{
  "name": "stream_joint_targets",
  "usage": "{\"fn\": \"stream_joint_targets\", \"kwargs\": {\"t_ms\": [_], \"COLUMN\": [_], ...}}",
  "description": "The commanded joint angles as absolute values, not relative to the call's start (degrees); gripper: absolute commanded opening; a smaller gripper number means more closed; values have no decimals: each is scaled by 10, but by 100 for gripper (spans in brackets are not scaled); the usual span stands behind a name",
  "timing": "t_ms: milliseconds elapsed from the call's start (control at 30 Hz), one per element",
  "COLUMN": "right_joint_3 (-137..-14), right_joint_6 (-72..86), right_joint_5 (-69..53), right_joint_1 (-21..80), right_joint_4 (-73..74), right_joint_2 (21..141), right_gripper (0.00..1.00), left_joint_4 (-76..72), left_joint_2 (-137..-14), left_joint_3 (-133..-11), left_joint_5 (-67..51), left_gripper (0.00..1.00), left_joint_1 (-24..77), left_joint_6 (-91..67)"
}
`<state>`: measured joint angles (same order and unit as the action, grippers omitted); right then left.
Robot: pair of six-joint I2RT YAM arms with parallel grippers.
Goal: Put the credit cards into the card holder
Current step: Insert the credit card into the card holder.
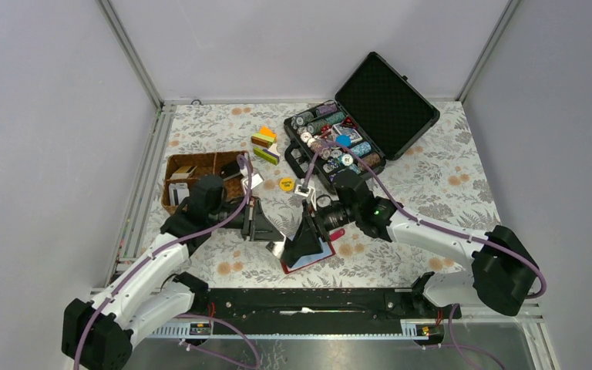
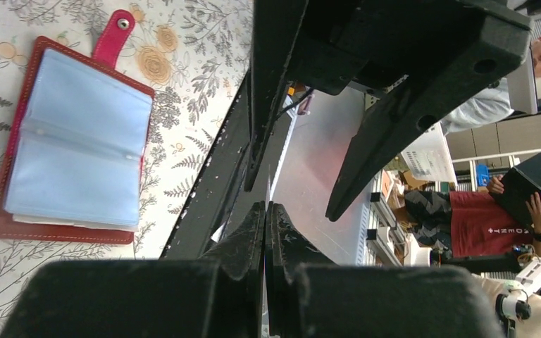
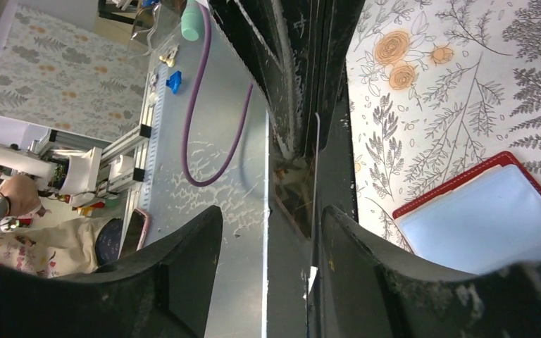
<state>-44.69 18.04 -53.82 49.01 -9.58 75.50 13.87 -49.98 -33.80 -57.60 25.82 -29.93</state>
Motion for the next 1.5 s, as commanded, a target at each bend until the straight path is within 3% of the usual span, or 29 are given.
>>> {"fn": "stream_joint_targets", "kwargs": {"t_ms": [0, 100, 200, 367, 433, 500, 567, 633, 800, 1067, 1467], "right_joint_3": [-448, -451, -453, -443, -441, -435, -423, -407, -377, -360, -354], "right_joint_6": [200, 206, 216, 255, 257, 249, 250, 258, 260, 257, 297], "right_joint_5": [-570, -573, -579, -545, -487, -425, -363, -315, -229, -204, -232], "right_joint_1": [498, 503, 511, 515, 515, 514, 506, 493, 468, 449, 446], "right_joint_4": [-134, -141, -158, -205, -186, -154, -120, -104, -82, -106, -149], "right_joint_2": [769, 780, 784, 781, 774, 768, 762, 759, 755, 792, 851], "right_gripper": [60, 57, 46, 11, 0, 0, 0, 0, 0, 0, 0], "left_joint_4": [98, 99, 99, 98, 99, 100, 103, 107, 77, 47, 7], "left_joint_2": [-495, -489, -490, -494, -495, -491, -481, -473, -469, -484, -560], "left_joint_3": [-354, -353, -352, -349, -346, -339, -330, -315, -252, -191, -180], "left_joint_5": [-607, -606, -600, -586, -563, -518, -425, -332, -200, -99, -70], "left_gripper": [0, 0, 0, 0, 18, 52, 79, 85, 86, 70, 57], "left_joint_1": [273, 282, 287, 296, 296, 296, 296, 296, 301, 357, 408], "left_joint_6": [-299, -298, -299, -299, -305, -316, -338, -374, -476, -582, -618]}}
